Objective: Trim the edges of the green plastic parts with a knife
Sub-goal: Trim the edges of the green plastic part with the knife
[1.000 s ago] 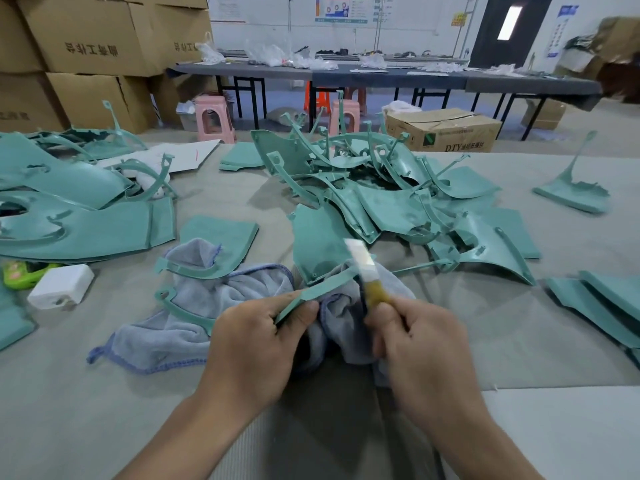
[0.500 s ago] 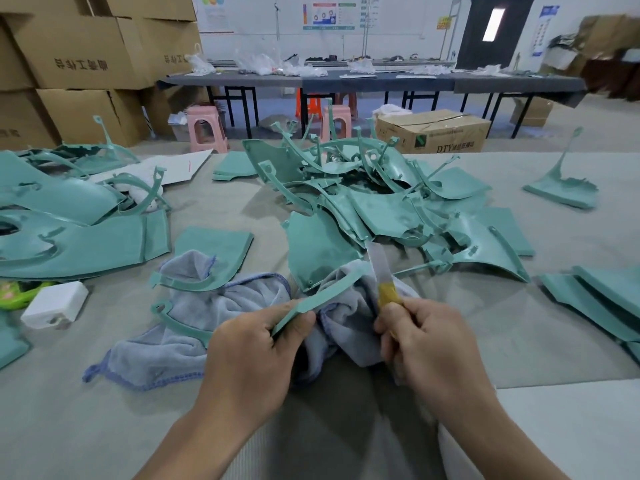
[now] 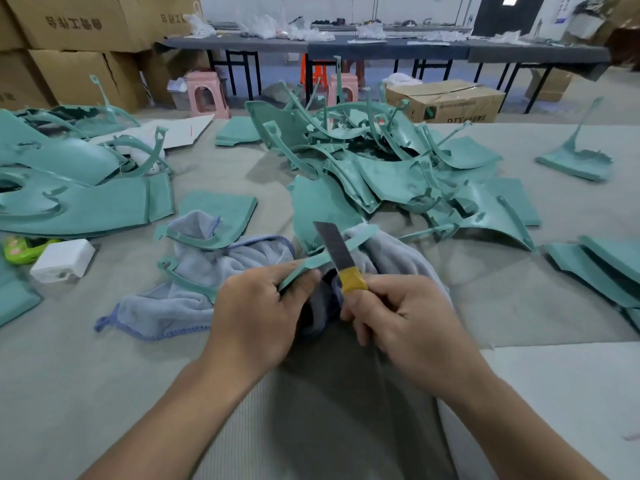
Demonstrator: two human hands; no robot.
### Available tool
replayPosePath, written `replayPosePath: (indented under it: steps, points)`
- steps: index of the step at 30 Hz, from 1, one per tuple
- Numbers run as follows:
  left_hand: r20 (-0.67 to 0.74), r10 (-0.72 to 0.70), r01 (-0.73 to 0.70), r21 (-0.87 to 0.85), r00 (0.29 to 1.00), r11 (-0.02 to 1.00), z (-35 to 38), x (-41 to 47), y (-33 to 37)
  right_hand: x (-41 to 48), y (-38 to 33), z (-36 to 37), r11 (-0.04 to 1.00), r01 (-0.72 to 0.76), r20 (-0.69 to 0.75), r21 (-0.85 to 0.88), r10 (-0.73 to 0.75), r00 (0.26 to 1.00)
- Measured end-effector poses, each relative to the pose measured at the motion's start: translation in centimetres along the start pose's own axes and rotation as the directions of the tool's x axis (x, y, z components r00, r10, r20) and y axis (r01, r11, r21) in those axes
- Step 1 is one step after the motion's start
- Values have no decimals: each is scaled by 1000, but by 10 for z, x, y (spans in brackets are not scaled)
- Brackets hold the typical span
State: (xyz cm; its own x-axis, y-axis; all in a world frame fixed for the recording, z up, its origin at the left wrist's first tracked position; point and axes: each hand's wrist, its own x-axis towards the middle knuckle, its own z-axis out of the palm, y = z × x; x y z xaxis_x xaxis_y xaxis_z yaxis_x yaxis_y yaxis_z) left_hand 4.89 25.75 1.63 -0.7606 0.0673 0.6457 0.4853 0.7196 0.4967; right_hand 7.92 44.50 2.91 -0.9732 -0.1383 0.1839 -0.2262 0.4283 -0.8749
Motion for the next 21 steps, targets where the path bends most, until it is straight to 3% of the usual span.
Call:
replayPosePath:
  steps: [2,5,7,9,11,13,15,17,21]
  points:
    - [5,-17,17,3,1000,1000,-1,0,1,3,2,-2,988,-67,-17,-140,65,998]
    - [54,-45,46,-7,998,999,-1,-2,-1,12,9,-13,945,-248,-197,-214,207,958]
    - [64,-43,44,-9,997,999,-2,-4,0,11,8,-12,978,-187,-199,-88,167,966]
    - [62,-38,39,-16,997,999,-2,-4,3,4,2,-6,999,-46,-97,19,48,994]
    - [65,-43,43,-7,997,999,-3,-4,3,-1,-4,-1,1000,6,3,-23,-6,1000]
    - [71,-53,54,-11,996,998,-3,-3,1,4,0,-4,982,-61,-30,-177,56,998]
    - [62,-57,58,-18,996,998,-3,-3,0,11,5,-16,935,-207,-164,-289,165,973]
    - [57,-45,45,-2,997,999,-3,-3,1,13,6,-22,936,-241,-221,-255,187,957]
    - [83,-68,69,-16,994,997,-4,-5,2,1,-9,-9,997,-15,4,-71,15,1000]
